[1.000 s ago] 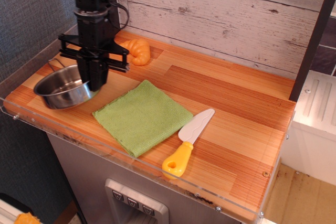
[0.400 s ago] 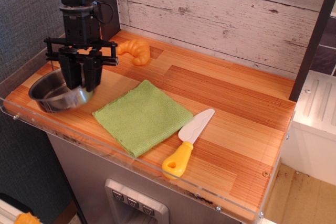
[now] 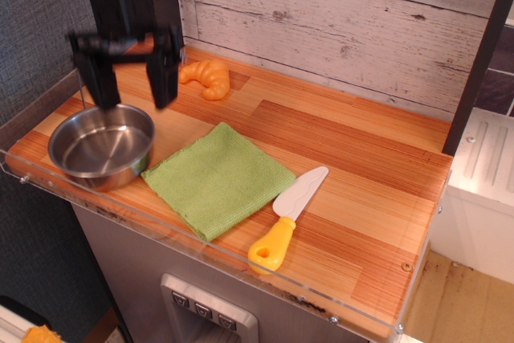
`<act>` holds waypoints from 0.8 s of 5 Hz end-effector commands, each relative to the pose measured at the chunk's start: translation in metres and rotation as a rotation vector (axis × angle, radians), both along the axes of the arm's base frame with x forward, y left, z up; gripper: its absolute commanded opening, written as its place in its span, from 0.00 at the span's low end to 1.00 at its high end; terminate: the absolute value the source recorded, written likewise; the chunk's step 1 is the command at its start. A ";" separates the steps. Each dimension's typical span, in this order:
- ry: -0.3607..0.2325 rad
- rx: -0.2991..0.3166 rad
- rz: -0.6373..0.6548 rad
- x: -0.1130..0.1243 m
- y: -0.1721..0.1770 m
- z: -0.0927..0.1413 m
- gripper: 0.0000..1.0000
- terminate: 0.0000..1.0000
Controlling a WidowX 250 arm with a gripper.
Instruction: Move the bowl from the green cloth and place it to the left of it.
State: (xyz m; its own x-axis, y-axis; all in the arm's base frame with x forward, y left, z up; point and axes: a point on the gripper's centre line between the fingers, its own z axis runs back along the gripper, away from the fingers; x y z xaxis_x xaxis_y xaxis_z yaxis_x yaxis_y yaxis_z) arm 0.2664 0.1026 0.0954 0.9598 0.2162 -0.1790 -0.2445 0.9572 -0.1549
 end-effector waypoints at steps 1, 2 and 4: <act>-0.314 0.111 -0.178 -0.008 -0.046 0.065 1.00 0.00; -0.302 0.090 -0.198 -0.005 -0.052 0.058 1.00 0.00; -0.273 0.117 -0.205 -0.002 -0.050 0.052 1.00 1.00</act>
